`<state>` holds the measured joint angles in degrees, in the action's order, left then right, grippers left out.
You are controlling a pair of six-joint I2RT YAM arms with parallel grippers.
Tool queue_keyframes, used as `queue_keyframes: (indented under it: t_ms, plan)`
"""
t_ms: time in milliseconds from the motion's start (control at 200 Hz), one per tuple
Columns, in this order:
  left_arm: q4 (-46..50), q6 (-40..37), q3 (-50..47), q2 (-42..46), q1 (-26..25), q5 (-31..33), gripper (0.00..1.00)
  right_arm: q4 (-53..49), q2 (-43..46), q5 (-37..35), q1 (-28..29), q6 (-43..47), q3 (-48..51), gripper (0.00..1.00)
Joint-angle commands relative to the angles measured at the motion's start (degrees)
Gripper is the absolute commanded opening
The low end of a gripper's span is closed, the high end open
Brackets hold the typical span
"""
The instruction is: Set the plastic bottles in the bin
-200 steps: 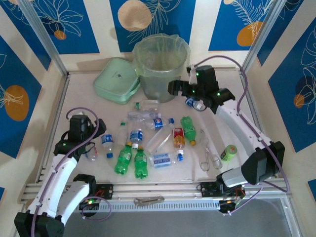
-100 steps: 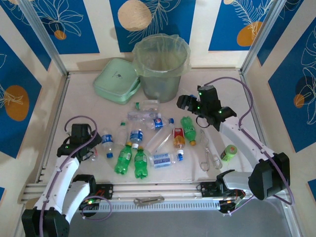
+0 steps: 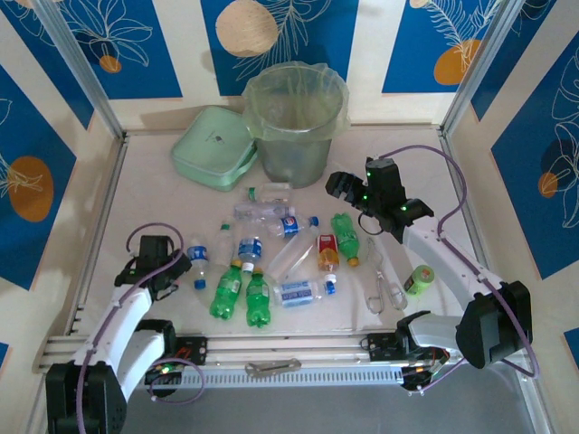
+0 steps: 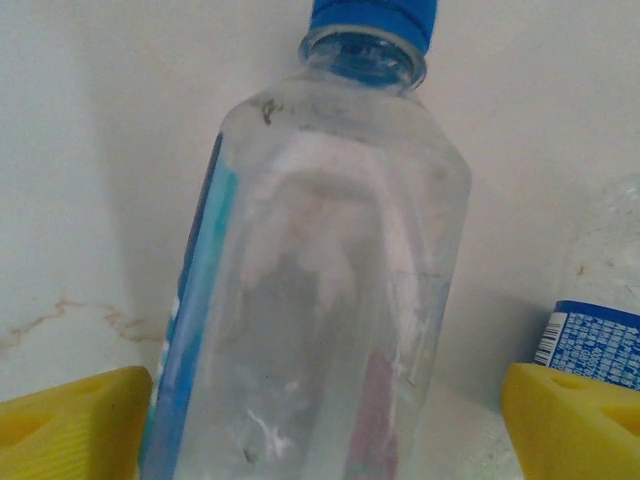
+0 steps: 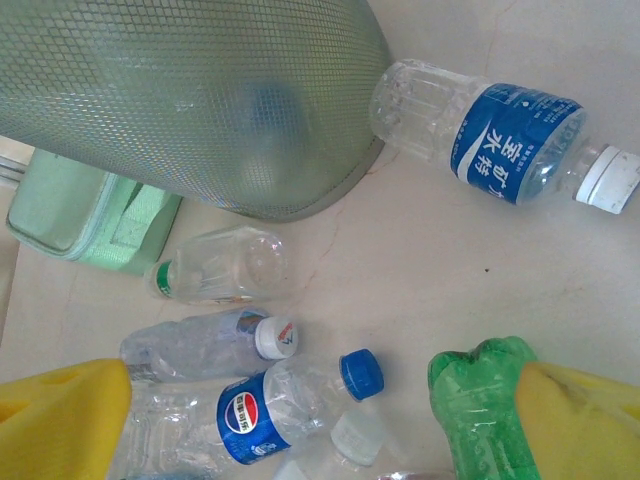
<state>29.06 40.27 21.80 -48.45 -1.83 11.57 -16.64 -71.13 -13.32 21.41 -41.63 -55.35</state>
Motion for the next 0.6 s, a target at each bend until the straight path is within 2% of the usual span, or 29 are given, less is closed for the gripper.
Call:
queue_keyframes:
  t_ms: [0,270,405,590]
  plan:
    - [-2.09,0.43,-0.97,-1.63,0.59,-0.94,0.87,1.09,-0.08,-0.04,0.3,-0.74,-0.81,0.99]
    - [-3.43,-0.1,-0.84,-4.29,0.59,-1.07,0.76,0.56,0.37,-0.78,0.43,-0.78,-0.59,0.99]
    - [-3.65,-0.01,-1.04,-4.63,0.59,-0.94,0.75,0.36,0.81,-1.42,0.39,-0.56,-0.35,0.99]
    - [-4.17,-0.11,-1.15,-5.41,0.59,-1.2,0.64,0.47,1.29,-1.71,0.34,-0.83,0.31,0.99]
